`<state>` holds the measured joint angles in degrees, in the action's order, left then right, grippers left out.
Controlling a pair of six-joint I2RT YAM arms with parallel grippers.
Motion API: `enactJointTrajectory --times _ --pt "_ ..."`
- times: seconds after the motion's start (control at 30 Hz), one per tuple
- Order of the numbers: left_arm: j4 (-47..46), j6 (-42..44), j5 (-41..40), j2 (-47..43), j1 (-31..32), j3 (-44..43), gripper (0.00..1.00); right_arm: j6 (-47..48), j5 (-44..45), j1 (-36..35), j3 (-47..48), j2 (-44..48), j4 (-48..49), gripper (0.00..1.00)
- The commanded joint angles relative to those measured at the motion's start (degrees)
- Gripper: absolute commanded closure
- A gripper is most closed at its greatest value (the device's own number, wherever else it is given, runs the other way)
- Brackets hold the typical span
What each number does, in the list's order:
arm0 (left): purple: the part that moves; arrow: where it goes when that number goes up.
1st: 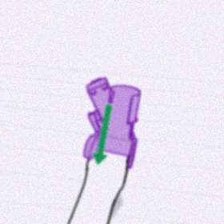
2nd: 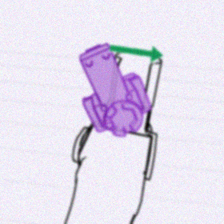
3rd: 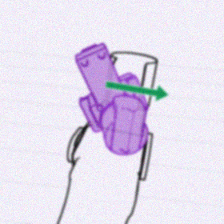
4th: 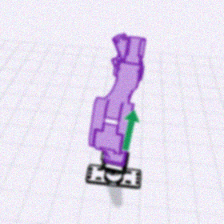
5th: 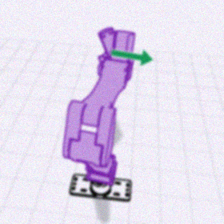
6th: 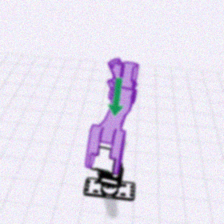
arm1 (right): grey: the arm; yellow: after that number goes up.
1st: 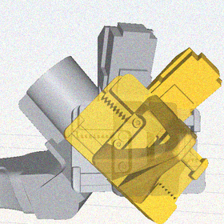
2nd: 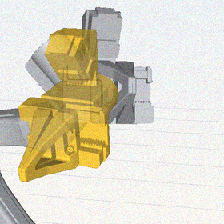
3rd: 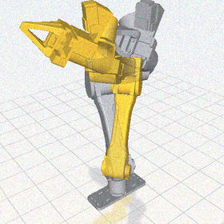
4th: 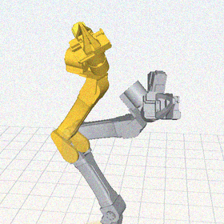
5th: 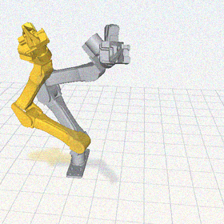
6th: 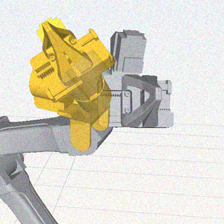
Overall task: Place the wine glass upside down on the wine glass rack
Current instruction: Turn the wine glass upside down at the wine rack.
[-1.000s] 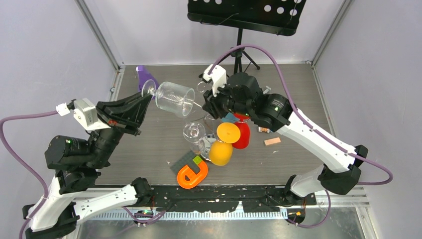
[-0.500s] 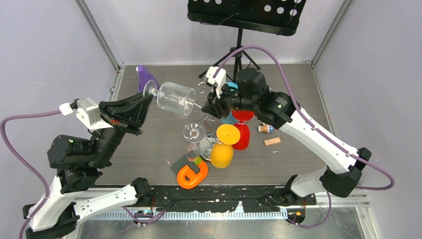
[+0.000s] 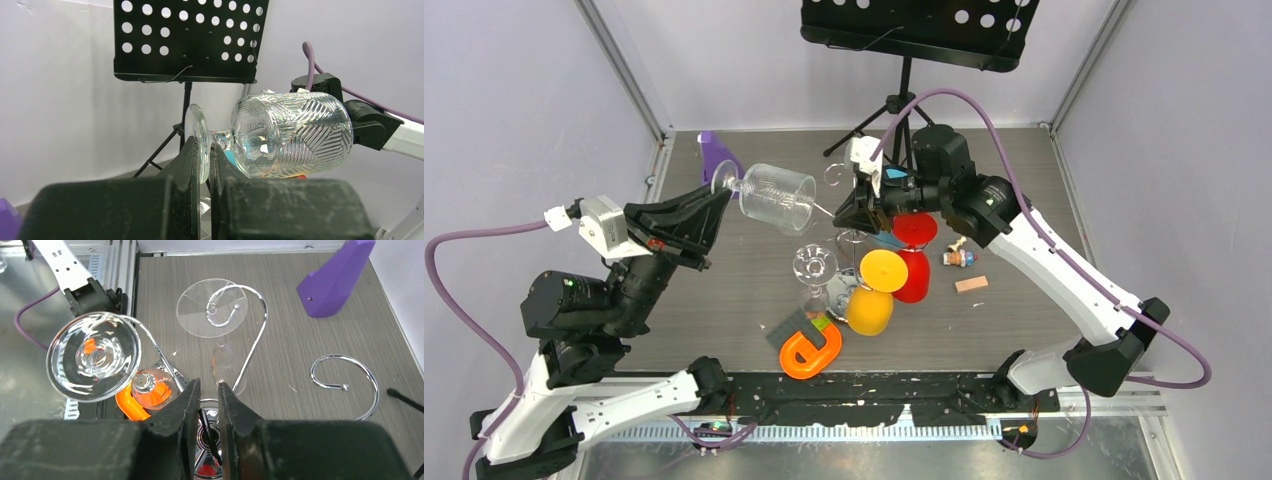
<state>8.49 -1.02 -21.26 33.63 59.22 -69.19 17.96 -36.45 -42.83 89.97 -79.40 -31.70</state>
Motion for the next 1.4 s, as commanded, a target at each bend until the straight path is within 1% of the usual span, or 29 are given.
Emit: enactJointTrajectory --times 0.0,0.2,0.3,0.53,0.67,0.73,0.77,0.8,0.87,0.93,1.27,1.37 --pt "-5.2 0.0 -0.7 0.2 -0.1 -1.0 1.0 6.5 -8.0 1.7 0.1 -1.4 -4.4 0.95" --pt "-5.3 0.2 -1.0 0.2 -0.1 -1.2 1.0 11.5 -10.5 2.1 0.5 -2.8 -5.0 0.94" --pt "-5.1 0.3 -1.1 0.3 -0.1 -1.2 1.0 16.0 -14.5 2.6 0.6 -3.3 -5.6 0.95" --pt "-4.6 0.3 -1.4 0.0 -0.1 -1.4 1.0 22.0 -21.2 4.3 2.2 -5.6 -7.2 0.94" --pt "-4.5 0.3 -1.3 -0.3 -0.1 -1.2 1.0 28.4 -26.2 5.9 6.8 -9.2 -13.7 0.95" --pt "-4.5 0.3 -1.3 -0.3 0.0 -1.0 1.0 32.2 -27.0 6.2 10.3 -11.7 -21.2 0.95" --pt "-4.5 0.3 -1.3 -0.3 0.0 -0.9 1.0 35.5 -27.2 6.2 13.0 -12.7 -23.7 0.95" --pt "-4.4 0.4 -1.4 -0.3 -0.1 -0.9 1.0 37.4 -27.6 6.3 14.4 -14.6 -28.4 0.94" --pt "-4.6 0.5 -1.4 -0.2 -0.1 -0.9 1.0 42.3 -28.1 6.3 19.6 -17.3 -34.7 0.95" --pt "-4.5 0.5 -1.4 -0.2 -0.1 -0.9 1.0 47.0 -28.7 6.3 21.5 -19.3 -39.0 0.95" --pt "-3.9 -0.1 -1.2 -1.0 -0.1 -0.9 1.0 56.5 -29.5 6.4 27.3 -21.5 -47.6 0.94" --pt "-3.7 -0.4 -1.2 -1.1 0.0 -1.0 1.0 56.9 -29.8 6.4 29.2 -23.0 -48.8 0.95"
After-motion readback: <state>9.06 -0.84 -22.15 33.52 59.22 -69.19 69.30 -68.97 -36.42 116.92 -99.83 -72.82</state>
